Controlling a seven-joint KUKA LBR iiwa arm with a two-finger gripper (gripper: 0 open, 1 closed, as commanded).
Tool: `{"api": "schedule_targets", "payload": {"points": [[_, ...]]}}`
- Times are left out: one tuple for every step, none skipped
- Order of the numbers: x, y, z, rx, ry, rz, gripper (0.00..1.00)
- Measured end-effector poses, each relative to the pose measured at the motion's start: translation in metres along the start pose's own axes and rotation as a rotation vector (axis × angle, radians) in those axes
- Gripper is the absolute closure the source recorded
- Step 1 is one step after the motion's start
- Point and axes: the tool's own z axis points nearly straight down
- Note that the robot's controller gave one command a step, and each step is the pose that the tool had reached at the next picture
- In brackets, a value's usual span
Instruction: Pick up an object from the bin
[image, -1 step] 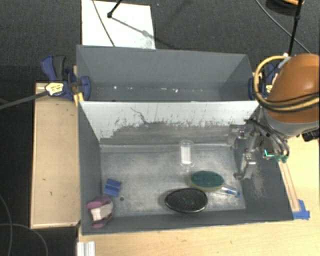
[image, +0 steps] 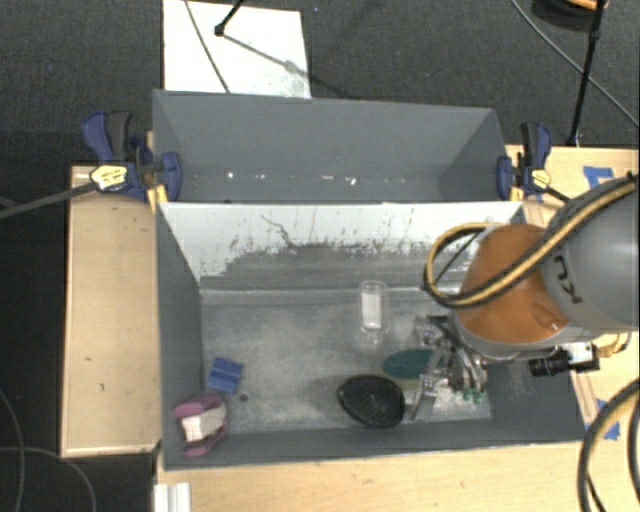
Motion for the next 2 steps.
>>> {"api": "schedule_targets", "payload": {"points": [[-0.001,0.0,-0.002,0.0,-0.003,-0.004,1.0],[-0.002,-0.007,-0.144,-0.001,-0.01,-0.013,1.0]]}}
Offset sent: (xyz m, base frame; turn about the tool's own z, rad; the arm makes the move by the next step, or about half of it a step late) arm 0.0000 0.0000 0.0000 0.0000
